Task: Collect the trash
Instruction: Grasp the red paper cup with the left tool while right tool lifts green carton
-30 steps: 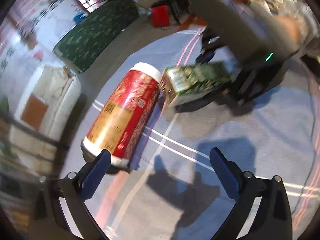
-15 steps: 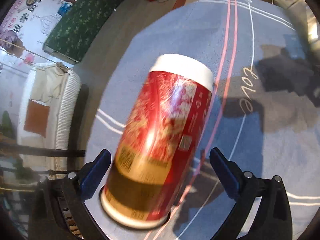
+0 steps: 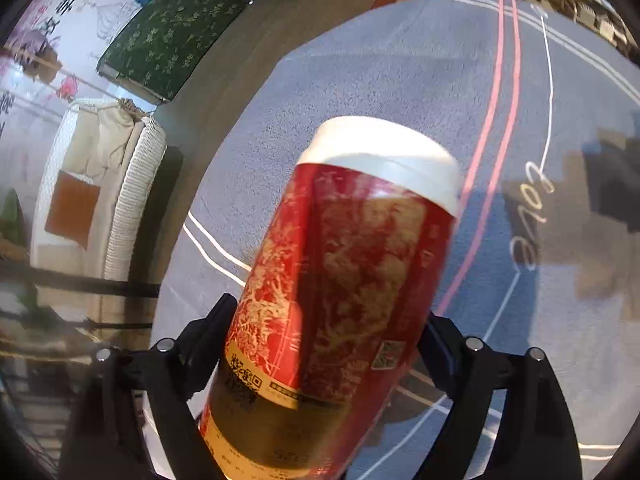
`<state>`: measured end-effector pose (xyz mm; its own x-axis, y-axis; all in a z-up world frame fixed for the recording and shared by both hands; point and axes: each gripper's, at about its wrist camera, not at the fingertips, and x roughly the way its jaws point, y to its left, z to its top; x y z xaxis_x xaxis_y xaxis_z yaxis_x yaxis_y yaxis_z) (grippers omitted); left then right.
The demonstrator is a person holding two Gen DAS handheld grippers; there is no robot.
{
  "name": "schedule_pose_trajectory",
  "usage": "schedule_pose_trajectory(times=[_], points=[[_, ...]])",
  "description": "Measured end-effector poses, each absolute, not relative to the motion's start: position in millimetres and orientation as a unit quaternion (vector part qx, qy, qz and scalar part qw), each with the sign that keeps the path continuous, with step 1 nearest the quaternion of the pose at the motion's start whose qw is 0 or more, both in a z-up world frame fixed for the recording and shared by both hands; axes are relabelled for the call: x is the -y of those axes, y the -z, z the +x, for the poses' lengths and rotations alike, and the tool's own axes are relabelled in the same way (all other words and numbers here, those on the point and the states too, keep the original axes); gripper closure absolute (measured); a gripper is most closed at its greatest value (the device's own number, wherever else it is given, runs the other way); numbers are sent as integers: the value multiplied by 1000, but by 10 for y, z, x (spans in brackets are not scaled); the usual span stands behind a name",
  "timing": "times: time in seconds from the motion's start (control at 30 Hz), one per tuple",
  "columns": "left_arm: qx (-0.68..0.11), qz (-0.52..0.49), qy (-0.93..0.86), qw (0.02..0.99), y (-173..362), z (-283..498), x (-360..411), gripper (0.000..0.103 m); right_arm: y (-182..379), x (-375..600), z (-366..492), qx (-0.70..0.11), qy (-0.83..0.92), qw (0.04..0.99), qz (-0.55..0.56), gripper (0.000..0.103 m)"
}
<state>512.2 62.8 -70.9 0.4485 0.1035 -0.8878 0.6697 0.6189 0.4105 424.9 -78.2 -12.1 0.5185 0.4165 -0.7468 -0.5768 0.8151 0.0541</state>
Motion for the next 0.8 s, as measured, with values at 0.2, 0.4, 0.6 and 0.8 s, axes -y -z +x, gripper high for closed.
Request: schedule_pose_trajectory(times=[0.2, 0.4, 0.6, 0.8], points=[[-448, 356, 190, 798, 544, 4840, -691, 28, 18, 852, 4066, -384, -285, 875, -79, 54], [-400, 267, 172, 860, 282, 4424, -817, 30, -59, 966, 3830, -371, -276, 885, -59, 54], [-359, 198, 169, 896, 101, 3893, -815, 31, -164, 1138, 3584, -360, -266, 894, -31, 54], [-335, 111, 172, 920, -40, 3463, -756, 31, -131, 1290, 3254, -354, -248, 902, -13, 54]])
